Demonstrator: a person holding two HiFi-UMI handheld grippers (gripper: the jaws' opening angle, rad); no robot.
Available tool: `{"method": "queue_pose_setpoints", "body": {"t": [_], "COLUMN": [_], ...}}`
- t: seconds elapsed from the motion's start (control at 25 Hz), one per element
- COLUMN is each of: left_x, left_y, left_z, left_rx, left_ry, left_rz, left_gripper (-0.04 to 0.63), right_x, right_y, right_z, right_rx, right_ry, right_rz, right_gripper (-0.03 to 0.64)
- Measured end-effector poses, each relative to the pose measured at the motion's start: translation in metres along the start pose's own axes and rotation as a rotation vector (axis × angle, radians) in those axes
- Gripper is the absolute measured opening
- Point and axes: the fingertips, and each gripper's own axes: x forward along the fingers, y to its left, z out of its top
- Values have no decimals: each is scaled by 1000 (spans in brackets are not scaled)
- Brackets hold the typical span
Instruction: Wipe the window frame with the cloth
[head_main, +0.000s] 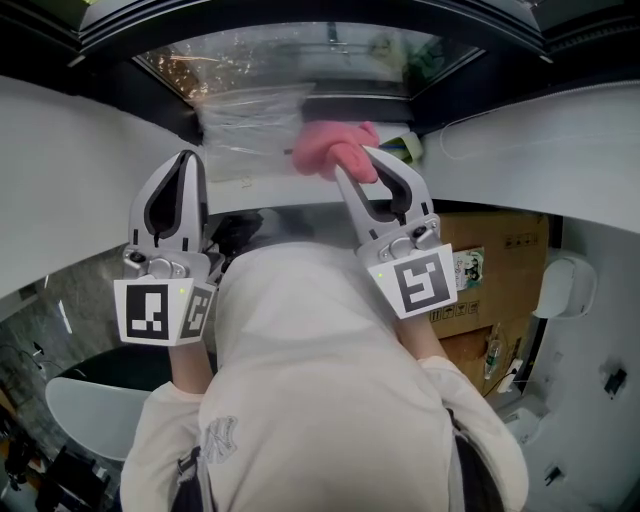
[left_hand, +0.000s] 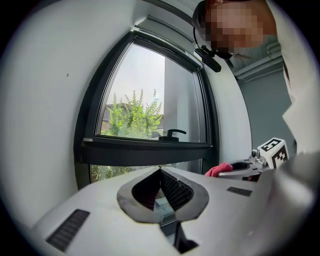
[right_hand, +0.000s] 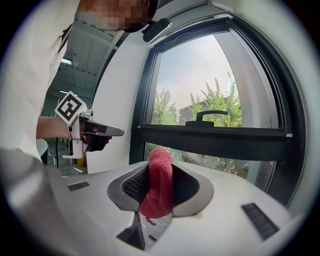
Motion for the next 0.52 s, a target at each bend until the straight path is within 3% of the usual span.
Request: {"method": "queue_pose_setpoints", "body": {"t": [0.52], "left_x": [-4], "left_y": [0], "left_z": [5], "left_rx": [2], "left_ry": [-15], "left_rz": [5], "left_gripper": [9], "right_x": [-3], "right_y": [5], "right_z": [-1], "right_rx": [1], "right_ry": [6], "right_rz": [7], "right_gripper": [109]}}
